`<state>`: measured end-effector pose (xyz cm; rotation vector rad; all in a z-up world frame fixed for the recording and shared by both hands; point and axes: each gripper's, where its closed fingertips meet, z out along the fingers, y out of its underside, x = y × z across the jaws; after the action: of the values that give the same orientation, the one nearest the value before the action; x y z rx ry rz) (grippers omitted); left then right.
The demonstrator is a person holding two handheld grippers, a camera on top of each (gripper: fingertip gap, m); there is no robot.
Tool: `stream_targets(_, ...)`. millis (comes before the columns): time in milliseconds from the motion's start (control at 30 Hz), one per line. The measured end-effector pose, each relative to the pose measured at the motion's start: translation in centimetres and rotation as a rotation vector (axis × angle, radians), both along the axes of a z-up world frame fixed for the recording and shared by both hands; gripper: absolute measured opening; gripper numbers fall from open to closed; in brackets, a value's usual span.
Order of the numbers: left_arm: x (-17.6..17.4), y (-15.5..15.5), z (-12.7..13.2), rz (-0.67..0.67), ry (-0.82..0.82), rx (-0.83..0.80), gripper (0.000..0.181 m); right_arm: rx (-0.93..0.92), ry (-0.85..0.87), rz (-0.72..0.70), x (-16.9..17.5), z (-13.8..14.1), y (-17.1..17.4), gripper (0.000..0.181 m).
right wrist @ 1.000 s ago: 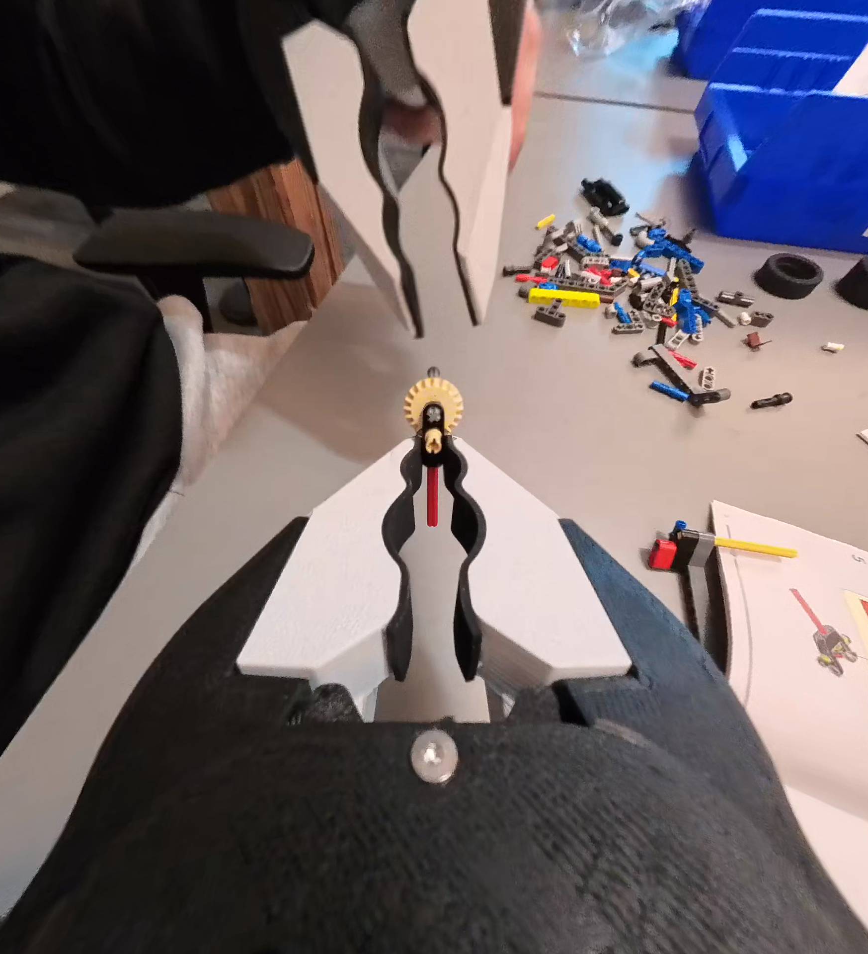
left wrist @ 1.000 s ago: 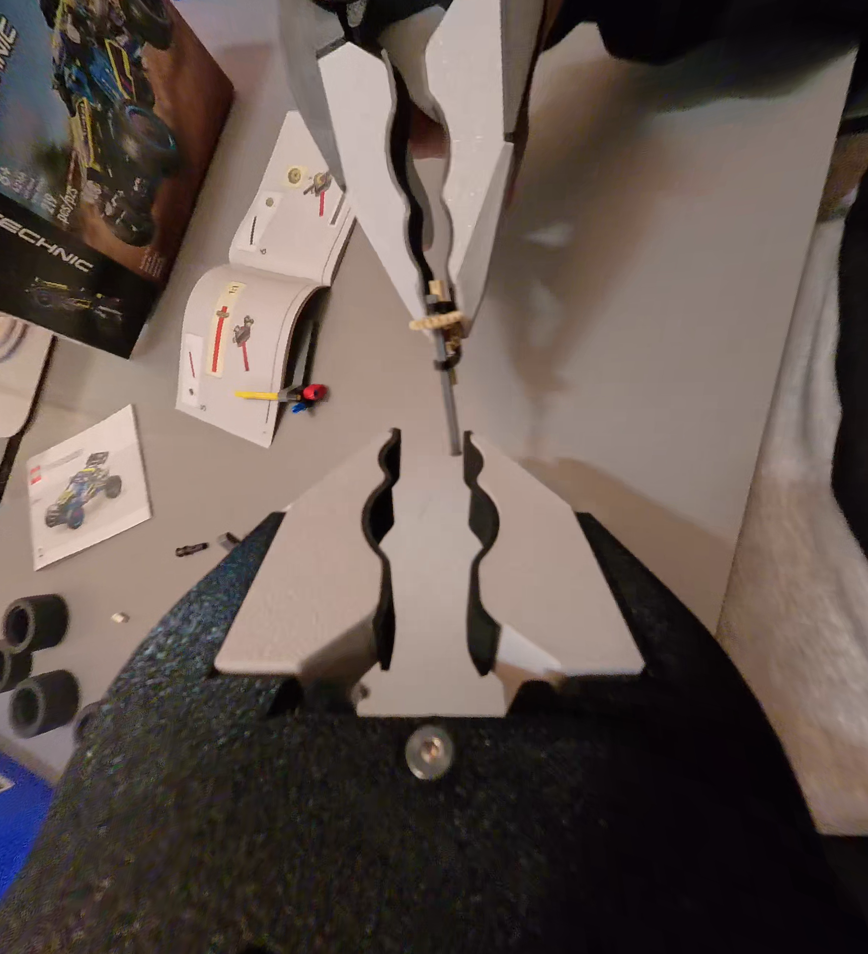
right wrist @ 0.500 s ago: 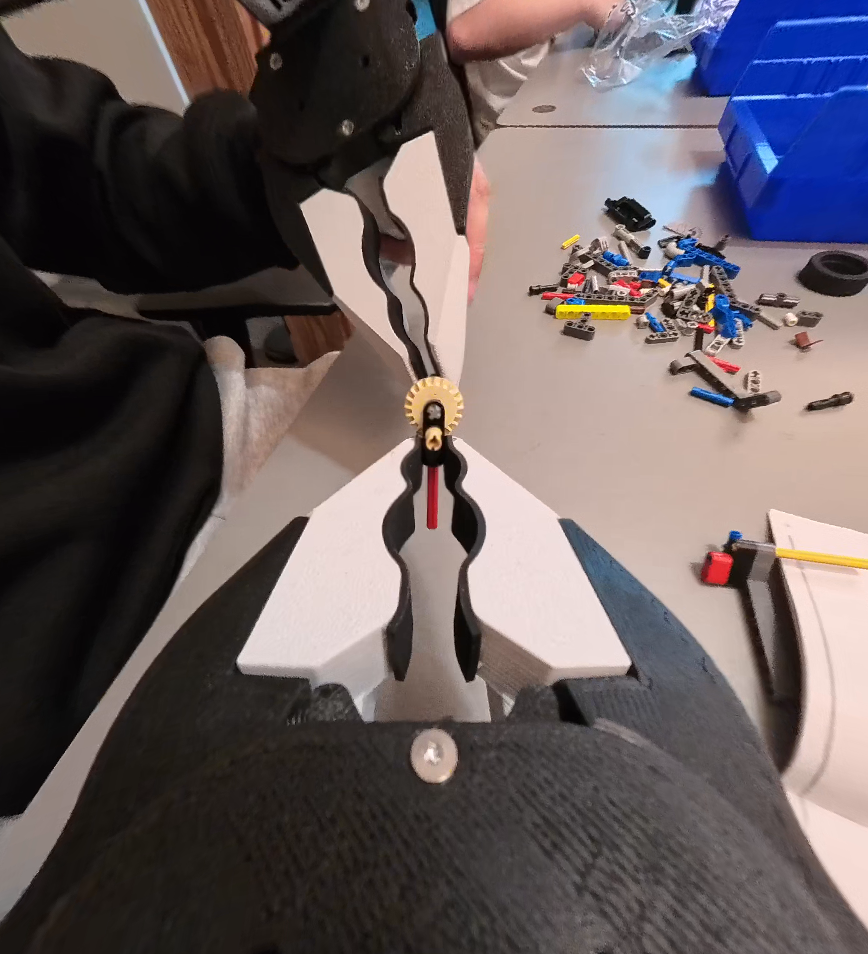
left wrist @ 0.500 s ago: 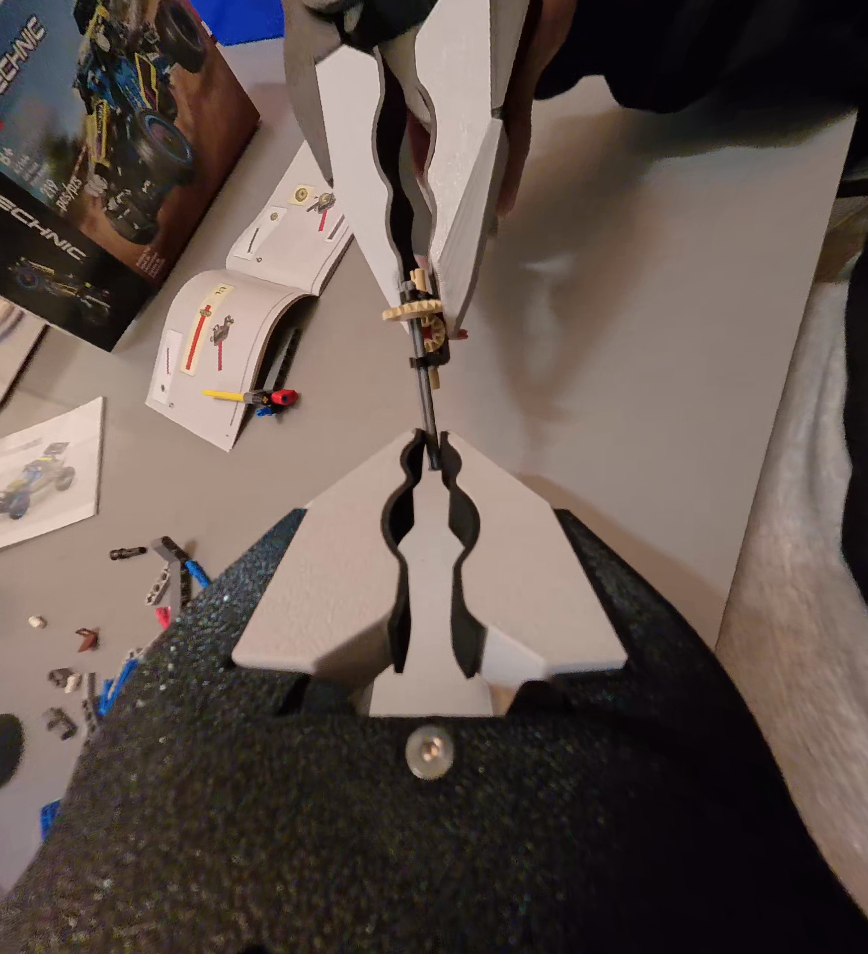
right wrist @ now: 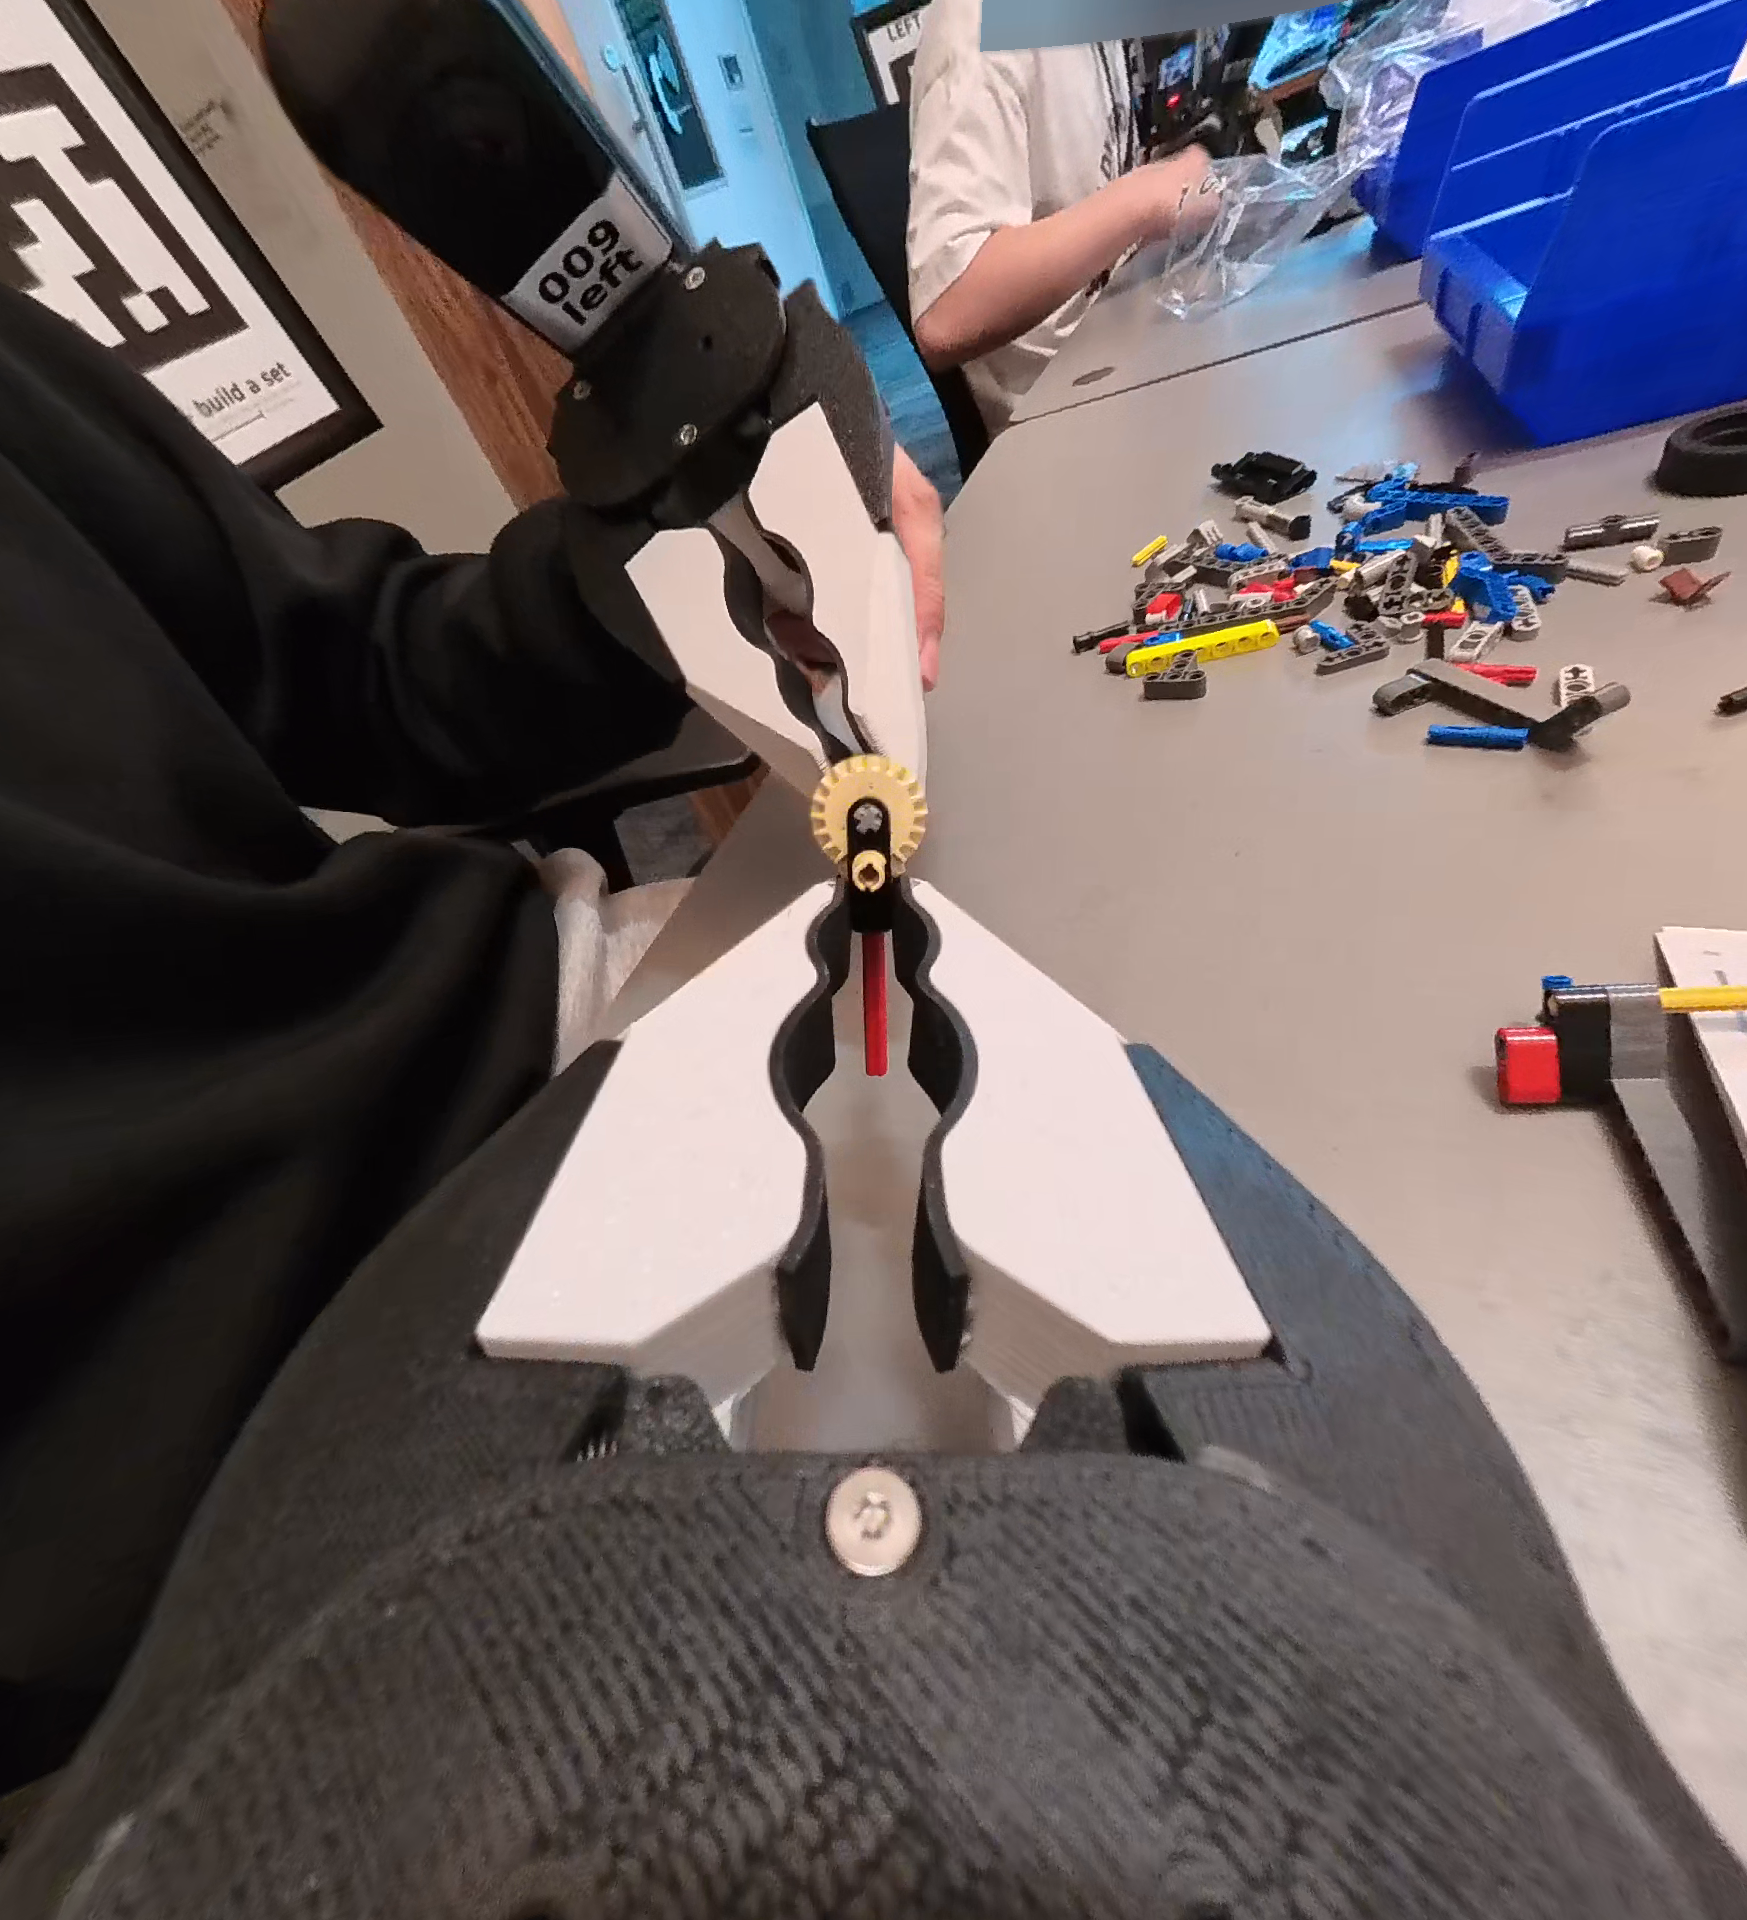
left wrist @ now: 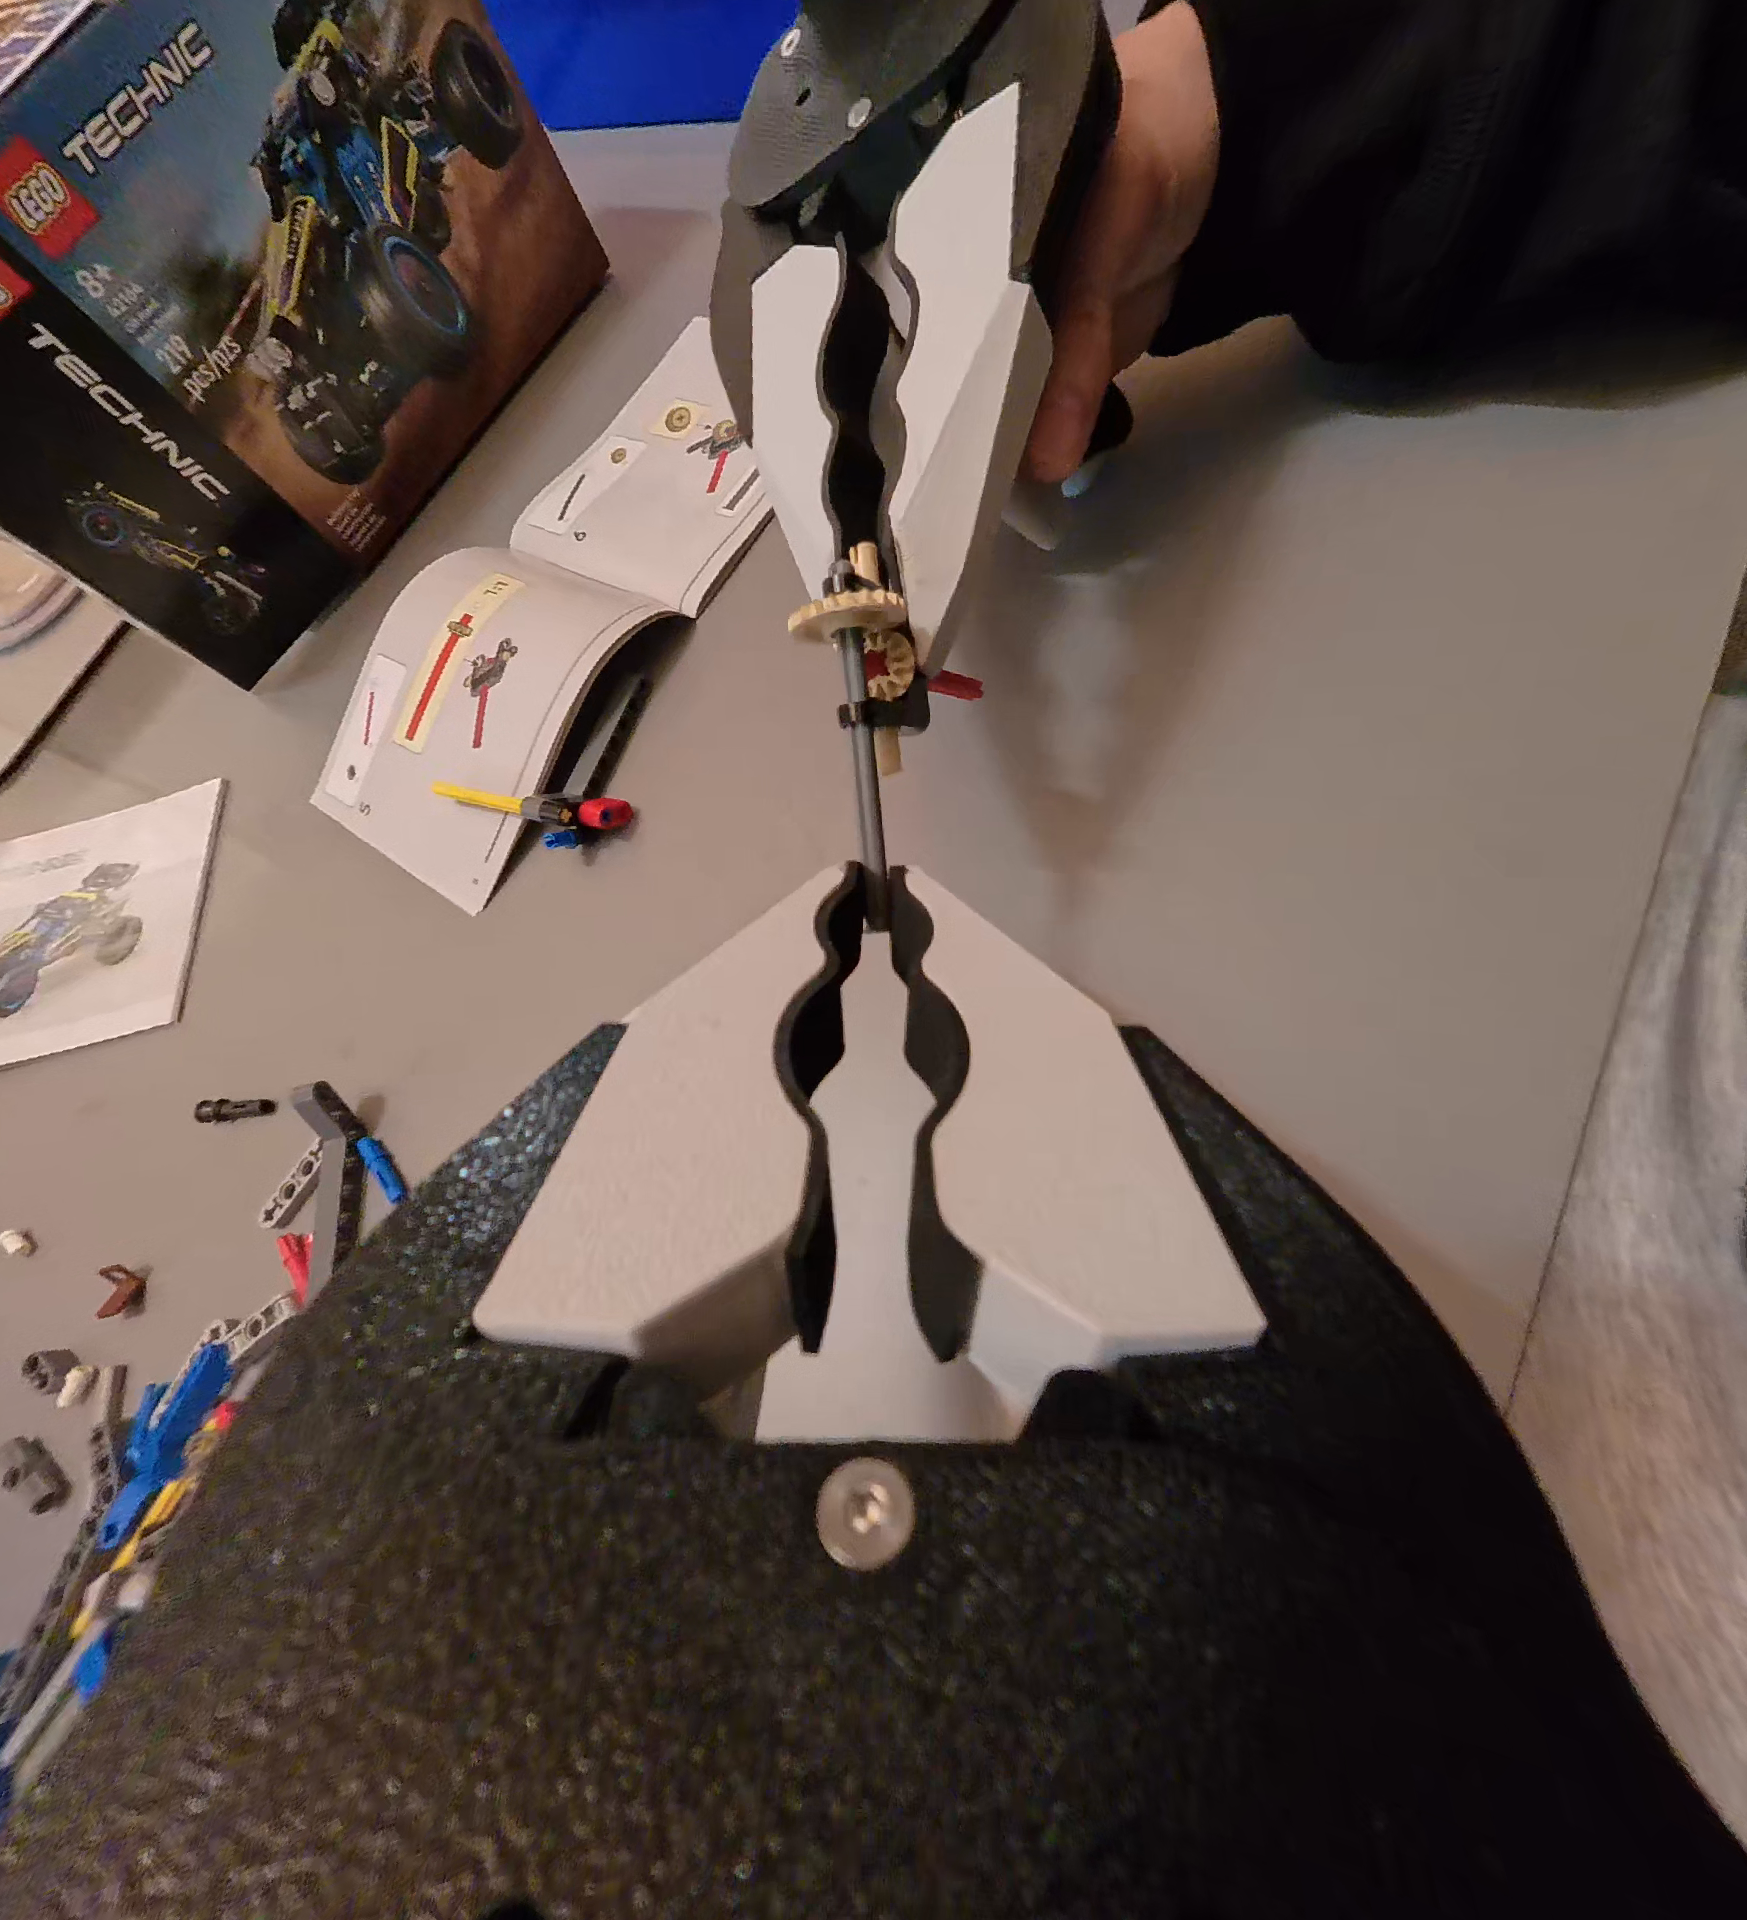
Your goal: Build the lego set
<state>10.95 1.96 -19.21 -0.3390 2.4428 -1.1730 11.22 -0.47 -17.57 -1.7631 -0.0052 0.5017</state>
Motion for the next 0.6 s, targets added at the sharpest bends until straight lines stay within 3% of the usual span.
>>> stream_targets(233, -0.6, -1.4, 0.0, -0.024, 0.042, -0.155, 0.007, 0.023, 0.077, -0.011, 0.0, 0.3, -1.0, 0.006)
stream_targets(400, 0.3, -1.5, 0.1, 0.001, -0.023, -0.145, 0.016, 0.073, 0.349, -0.038, 1.1, 1.1, -1.8, 0.005)
stream_targets(500, 0.7, -2.1, 0.9, 0.006, -0.044, -0.177, 0.023, 0.096, 0.42, -0.018, 1.2, 1.3, -1.8, 0.005)
stream_targets(600, 0.8, -2.5, 1.8, 0.0, -0.081, -0.195, 0.004, 0.102, 0.437, 0.001, 0.9, 1.4, -1.8, 0.005)
